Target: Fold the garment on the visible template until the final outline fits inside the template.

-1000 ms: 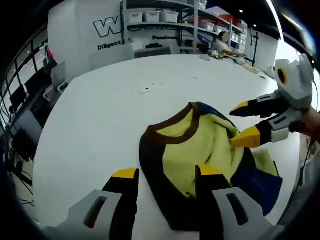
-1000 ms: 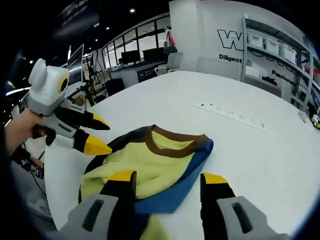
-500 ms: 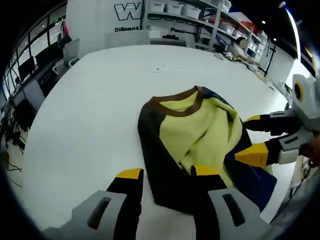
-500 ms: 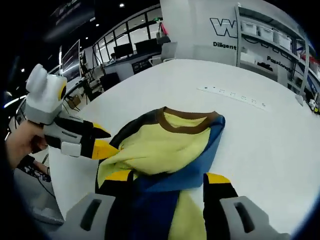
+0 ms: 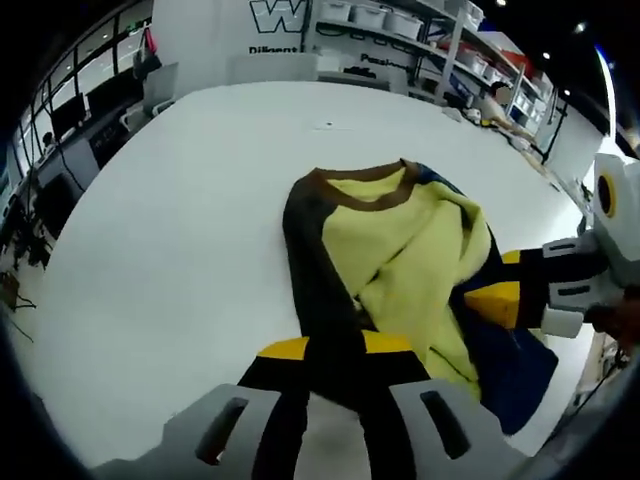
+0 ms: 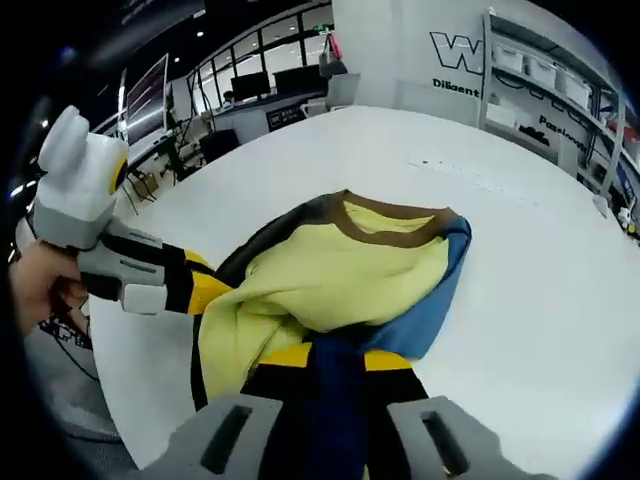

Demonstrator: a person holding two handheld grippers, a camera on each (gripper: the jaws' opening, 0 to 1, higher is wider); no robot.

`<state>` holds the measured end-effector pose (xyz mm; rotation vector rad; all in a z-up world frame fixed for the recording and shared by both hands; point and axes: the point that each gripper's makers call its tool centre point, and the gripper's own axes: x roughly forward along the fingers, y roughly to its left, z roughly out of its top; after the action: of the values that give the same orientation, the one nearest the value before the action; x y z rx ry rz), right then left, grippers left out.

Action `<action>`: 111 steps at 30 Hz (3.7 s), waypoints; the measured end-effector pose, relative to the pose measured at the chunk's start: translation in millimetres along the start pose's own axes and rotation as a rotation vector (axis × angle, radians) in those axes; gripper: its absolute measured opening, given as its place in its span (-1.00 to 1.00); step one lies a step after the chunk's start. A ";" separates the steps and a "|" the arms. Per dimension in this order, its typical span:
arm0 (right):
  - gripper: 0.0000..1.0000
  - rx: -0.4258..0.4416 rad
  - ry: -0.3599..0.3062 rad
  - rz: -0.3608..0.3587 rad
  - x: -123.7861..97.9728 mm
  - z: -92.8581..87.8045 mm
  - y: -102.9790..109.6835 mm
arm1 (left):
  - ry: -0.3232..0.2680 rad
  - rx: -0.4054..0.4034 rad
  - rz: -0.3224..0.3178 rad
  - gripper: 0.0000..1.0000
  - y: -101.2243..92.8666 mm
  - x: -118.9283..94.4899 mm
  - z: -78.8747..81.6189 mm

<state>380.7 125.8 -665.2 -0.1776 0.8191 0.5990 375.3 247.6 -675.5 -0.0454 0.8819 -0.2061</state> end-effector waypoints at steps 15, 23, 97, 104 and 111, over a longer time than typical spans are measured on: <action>-1.00 -0.064 0.008 -0.026 -13.8 -8.0 -33.6 | 0.028 0.096 -0.053 -0.87 5.2 -11.9 4.9; -1.00 -0.079 0.031 -0.074 -25.0 -14.7 -61.0 | 0.056 0.189 -0.026 -0.87 23.4 -14.4 -2.9; 0.09 -0.012 -0.031 -0.075 -60.2 -24.3 -72.5 | -0.003 0.219 0.102 0.29 87.3 -43.7 12.5; 0.17 -0.079 -0.102 0.018 -64.6 -16.4 -27.6 | 0.008 0.240 0.074 0.34 69.3 -50.9 -2.1; 0.17 -0.163 -0.143 0.096 -65.9 -15.5 14.8 | 0.019 0.227 0.045 0.29 56.4 -51.6 -18.4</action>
<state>327.7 103.8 -626.4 -0.2418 0.6427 0.7610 338.4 313.9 -654.9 0.1884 0.8730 -0.2635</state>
